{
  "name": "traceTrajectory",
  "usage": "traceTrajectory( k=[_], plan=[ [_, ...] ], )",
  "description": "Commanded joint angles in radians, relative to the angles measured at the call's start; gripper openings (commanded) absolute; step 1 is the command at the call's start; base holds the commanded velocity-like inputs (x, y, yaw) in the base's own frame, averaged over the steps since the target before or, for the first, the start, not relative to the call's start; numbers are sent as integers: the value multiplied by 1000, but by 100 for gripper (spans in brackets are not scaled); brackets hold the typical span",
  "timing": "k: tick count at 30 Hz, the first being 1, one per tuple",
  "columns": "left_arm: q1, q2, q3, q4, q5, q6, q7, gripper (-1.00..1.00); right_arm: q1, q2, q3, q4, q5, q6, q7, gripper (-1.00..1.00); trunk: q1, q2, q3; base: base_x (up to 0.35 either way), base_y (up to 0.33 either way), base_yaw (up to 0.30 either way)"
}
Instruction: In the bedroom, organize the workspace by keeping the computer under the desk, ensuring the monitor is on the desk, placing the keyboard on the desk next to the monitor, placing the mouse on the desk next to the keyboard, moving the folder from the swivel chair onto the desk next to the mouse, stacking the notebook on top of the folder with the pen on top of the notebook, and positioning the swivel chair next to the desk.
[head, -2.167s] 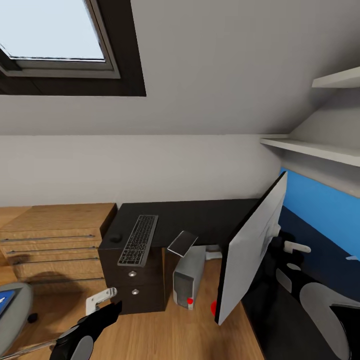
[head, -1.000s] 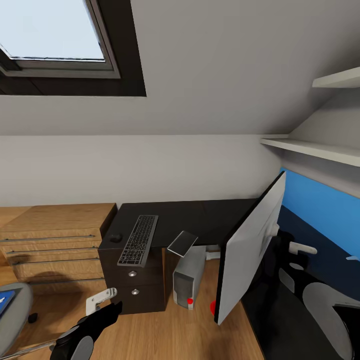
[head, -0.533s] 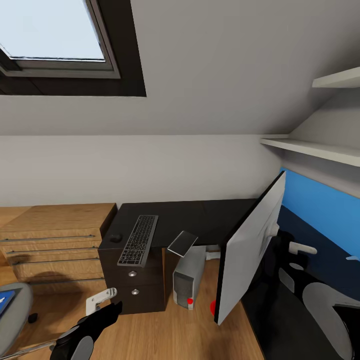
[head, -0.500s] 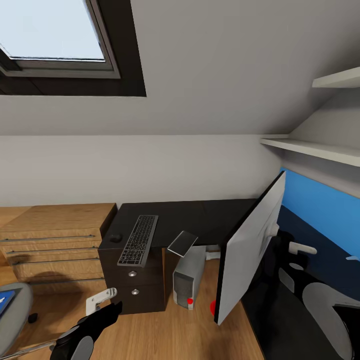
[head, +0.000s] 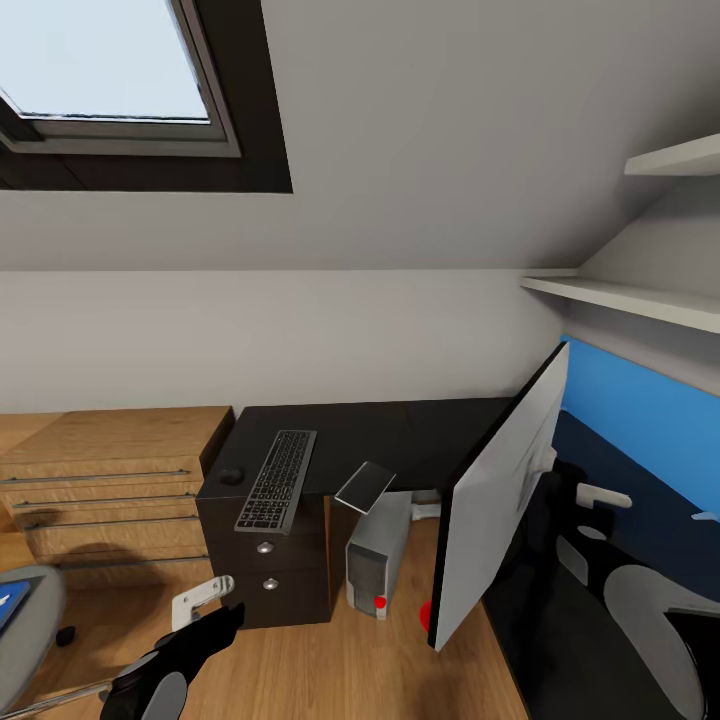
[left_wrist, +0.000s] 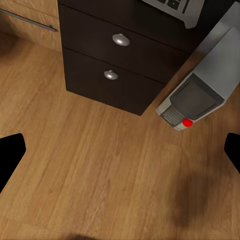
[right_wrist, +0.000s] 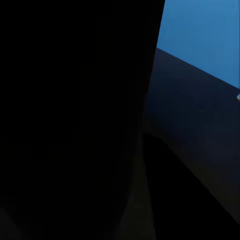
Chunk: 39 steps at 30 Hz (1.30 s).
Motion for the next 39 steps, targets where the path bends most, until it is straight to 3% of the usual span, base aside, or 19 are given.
traceTrajectory(
  k=[1,34,39],
  plan=[
    [-1,1,-2,-1,10,1,10,100,-1,0,4,3,-14,-4,5,-100,0,-1,-2,0,0,0],
    [-1,2,-2,-1,10,1,10,100,-1,1,6,2,-13,-1,4,-100,0,-1,-2,0,0,0],
    [-1,2,-2,-1,10,1,10,100,-1,1,6,1,-12,-3,4,-100,0,-1,-2,-242,0,0]
  ],
)
